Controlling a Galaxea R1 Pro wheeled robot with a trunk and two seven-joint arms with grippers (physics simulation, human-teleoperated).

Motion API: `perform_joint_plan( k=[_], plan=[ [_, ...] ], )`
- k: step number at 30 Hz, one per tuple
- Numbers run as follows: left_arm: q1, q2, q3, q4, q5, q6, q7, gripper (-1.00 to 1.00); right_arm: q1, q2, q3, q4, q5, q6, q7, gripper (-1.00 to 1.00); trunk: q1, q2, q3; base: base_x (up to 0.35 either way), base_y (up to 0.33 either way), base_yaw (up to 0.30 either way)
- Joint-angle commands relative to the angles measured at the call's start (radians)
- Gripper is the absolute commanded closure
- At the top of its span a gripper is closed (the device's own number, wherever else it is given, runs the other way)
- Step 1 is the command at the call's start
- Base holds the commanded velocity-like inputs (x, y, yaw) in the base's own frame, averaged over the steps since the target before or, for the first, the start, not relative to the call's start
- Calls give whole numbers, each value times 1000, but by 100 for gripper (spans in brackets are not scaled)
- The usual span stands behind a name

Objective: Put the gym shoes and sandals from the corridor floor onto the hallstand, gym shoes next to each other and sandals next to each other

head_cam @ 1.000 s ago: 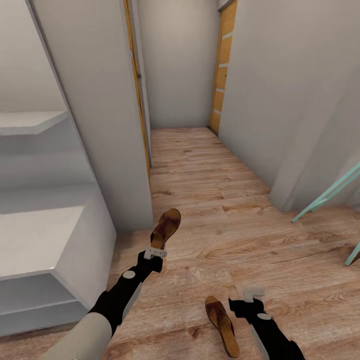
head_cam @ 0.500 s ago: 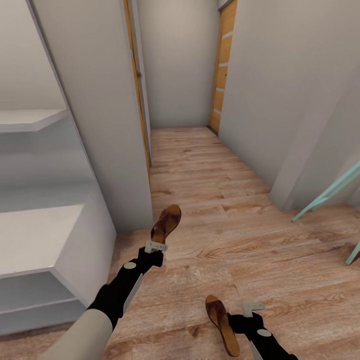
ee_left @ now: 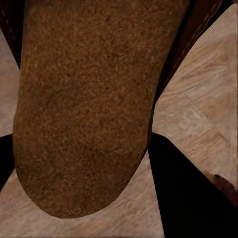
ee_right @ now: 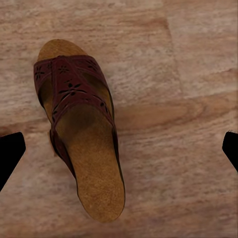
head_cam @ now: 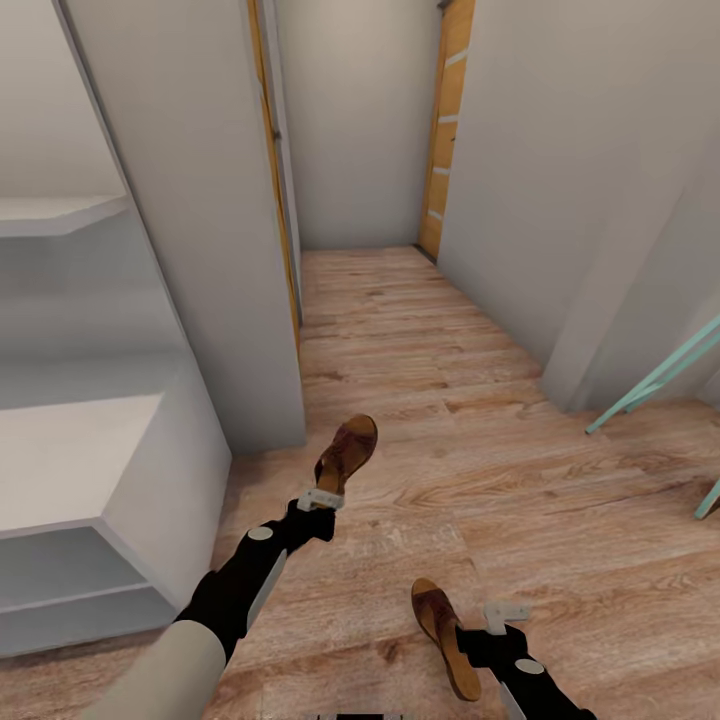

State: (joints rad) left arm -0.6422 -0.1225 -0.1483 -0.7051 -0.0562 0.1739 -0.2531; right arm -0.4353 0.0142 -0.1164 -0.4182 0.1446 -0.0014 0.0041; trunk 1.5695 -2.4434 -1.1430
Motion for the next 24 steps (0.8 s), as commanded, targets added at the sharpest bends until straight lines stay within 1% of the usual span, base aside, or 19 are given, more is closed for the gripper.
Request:
perform_joint_plan(
  k=[1,2,3,8,14,23,24],
  plan=[
    [0,0,2,-2,-8,5,-19,100,0,1,-7,0,10,0,0,-100,4,-8,-6,0,0,0],
    [0,0,1,-2,-9,5,-43,100,0,1,-6,0,10,0,0,-100,8,-15,-10,0,0,0],
    [-1,0,1,-2,-10,5,-53,100,0,1,-6,0,10,0,0,-100,11,-22,-15,0,0,0],
    [0,2,2,-2,-14,6,-68,100,0,1,-6,-1,10,0,0,-100,31,-57,-39,0,0,0],
    [1,3,3,-2,-16,6,-70,100,0,1,-4,0,10,0,0,-100,33,-58,-71,0,0,35],
    [1,3,3,-2,-16,6,-72,100,0,0,-4,-1,12,0,2,-100,37,-60,-118,0,0,145],
    [1,3,3,-2,-16,6,-72,100,0,0,-4,-1,12,0,2,-100,37,-60,-119,0,0,91]
  ],
)
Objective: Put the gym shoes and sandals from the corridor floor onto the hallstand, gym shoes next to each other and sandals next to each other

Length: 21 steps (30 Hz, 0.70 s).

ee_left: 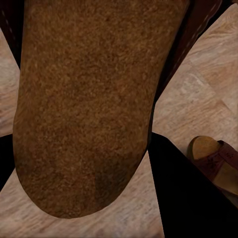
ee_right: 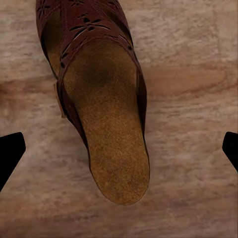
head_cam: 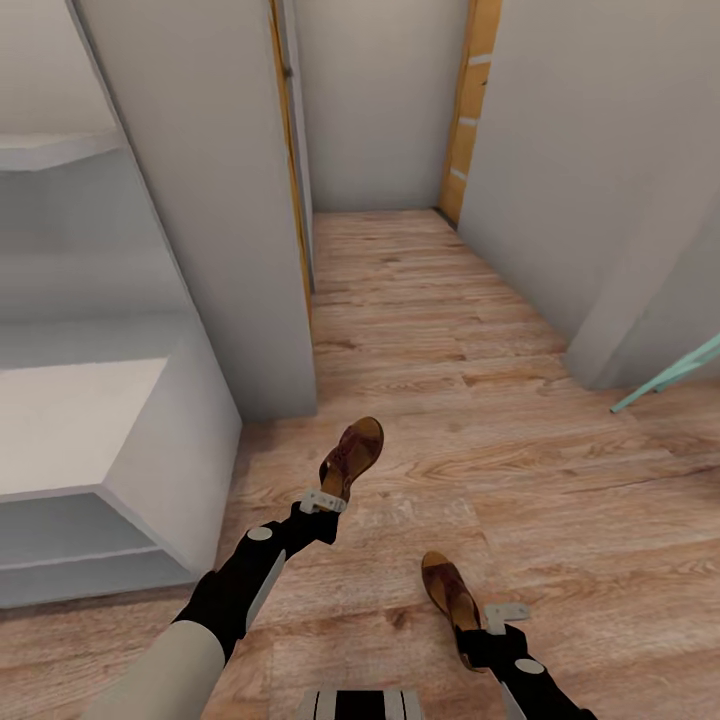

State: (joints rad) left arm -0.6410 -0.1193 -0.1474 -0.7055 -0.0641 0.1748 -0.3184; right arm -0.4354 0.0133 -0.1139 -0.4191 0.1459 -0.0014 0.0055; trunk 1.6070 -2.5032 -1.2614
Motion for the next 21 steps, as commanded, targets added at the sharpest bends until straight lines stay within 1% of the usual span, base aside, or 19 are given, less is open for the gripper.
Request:
perform_joint_plan(
  k=[1,10,12,13,14,18,21],
  plan=[
    [0,0,2,-2,-8,5,-7,100,0,1,-7,-1,10,0,1,-100,0,0,-1,0,0,58],
    [0,0,2,-2,-8,5,-8,100,0,-6,-5,-6,19,-8,2,-100,0,0,-2,0,0,12],
    [0,-1,2,-2,-8,5,-9,100,0,-24,-6,-18,50,-45,2,-100,0,0,-2,0,0,1],
    [0,-1,2,-2,-8,5,-9,100,0,-27,-6,-20,59,-56,2,-100,0,0,-2,0,0,0],
    [0,-1,1,-2,-8,5,-9,100,0,-32,-6,-23,79,-79,2,-100,0,0,-2,0,0,0],
    [0,-1,2,-1,-8,5,-10,100,0,-37,-7,-27,131,-120,2,-100,0,0,-2,0,0,0],
    [0,0,2,-1,-8,5,-10,100,0,-39,-7,-28,147,-129,2,-100,0,0,-2,0,0,0]
  ],
)
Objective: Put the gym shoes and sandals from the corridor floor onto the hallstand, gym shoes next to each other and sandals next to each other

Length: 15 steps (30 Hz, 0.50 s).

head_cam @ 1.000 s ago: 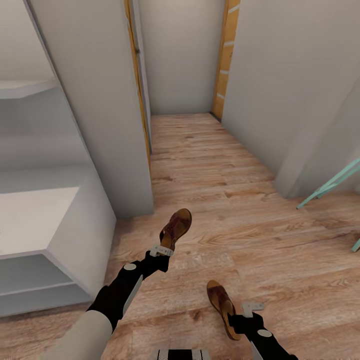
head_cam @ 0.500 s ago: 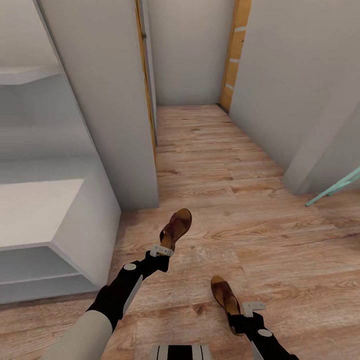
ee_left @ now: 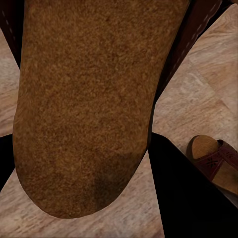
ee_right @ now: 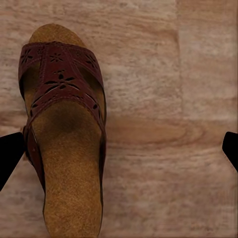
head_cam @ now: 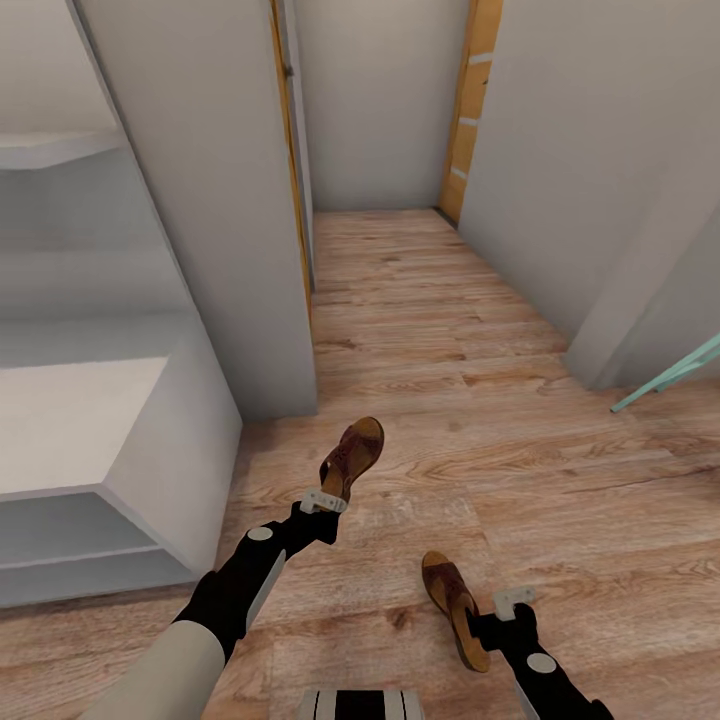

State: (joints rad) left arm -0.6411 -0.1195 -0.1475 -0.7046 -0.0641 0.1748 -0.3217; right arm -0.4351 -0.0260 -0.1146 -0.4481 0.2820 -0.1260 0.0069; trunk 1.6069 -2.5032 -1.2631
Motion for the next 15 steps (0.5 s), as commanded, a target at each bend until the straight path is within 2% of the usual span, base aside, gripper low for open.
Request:
perform_joint_plan(
  k=[1,15],
  plan=[
    [0,0,2,-2,-8,5,-7,100,-1,1,-6,1,13,-6,1,-100,0,0,-1,0,0,0],
    [-2,1,2,-2,-8,5,-7,100,-1,0,-3,3,22,-11,2,-100,0,0,-1,0,0,0]
  ],
)
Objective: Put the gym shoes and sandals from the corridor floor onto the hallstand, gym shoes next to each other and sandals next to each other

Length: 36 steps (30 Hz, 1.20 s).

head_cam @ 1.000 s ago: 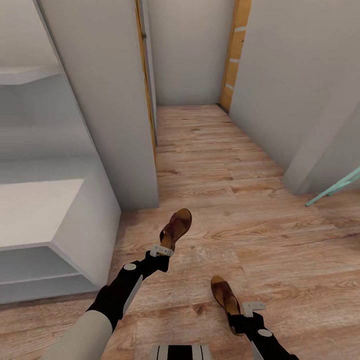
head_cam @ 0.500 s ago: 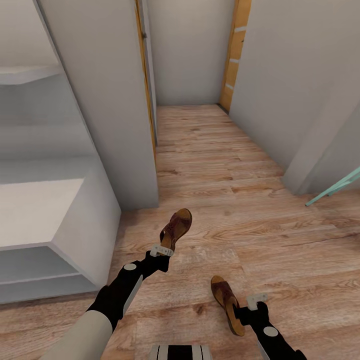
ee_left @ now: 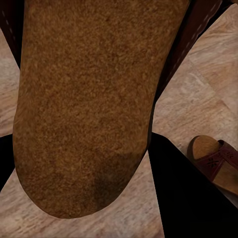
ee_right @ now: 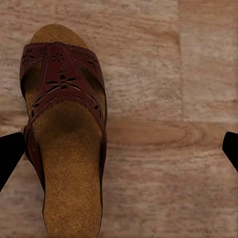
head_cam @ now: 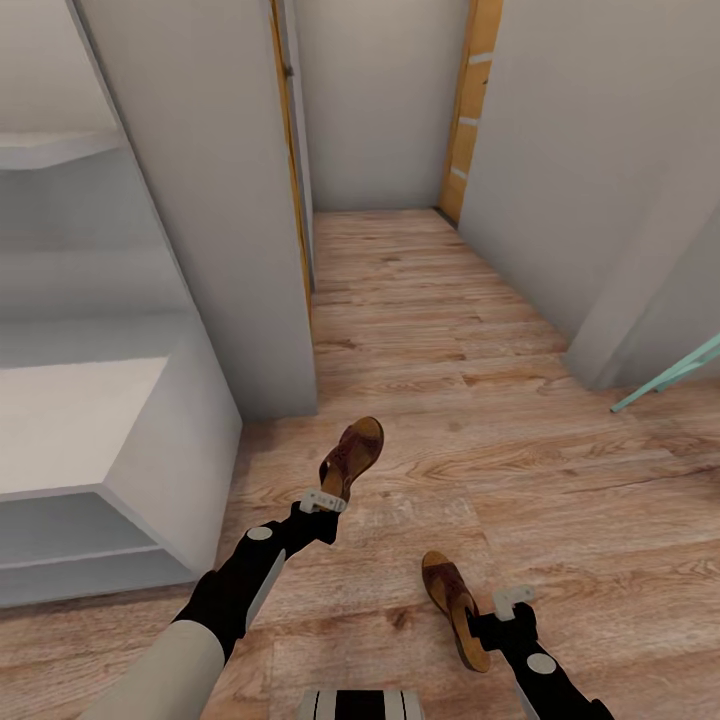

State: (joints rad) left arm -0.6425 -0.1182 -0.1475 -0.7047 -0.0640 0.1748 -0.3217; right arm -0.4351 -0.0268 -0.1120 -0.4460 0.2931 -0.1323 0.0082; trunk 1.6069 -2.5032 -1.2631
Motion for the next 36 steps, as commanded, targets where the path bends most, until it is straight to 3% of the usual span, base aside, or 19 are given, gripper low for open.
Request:
perform_joint_plan(
  k=[1,13,36],
  plan=[
    [0,-1,2,-2,-8,5,-7,100,-1,1,-6,1,10,-4,1,-100,0,0,-1,0,0,0],
    [0,-1,2,-2,-8,5,-7,100,-1,1,-8,4,8,-4,0,-100,5,-3,-44,0,0,0],
    [0,-1,2,-2,-7,5,-7,100,-1,1,-10,4,8,-4,-1,-100,15,-8,-163,0,0,18]
  ],
)
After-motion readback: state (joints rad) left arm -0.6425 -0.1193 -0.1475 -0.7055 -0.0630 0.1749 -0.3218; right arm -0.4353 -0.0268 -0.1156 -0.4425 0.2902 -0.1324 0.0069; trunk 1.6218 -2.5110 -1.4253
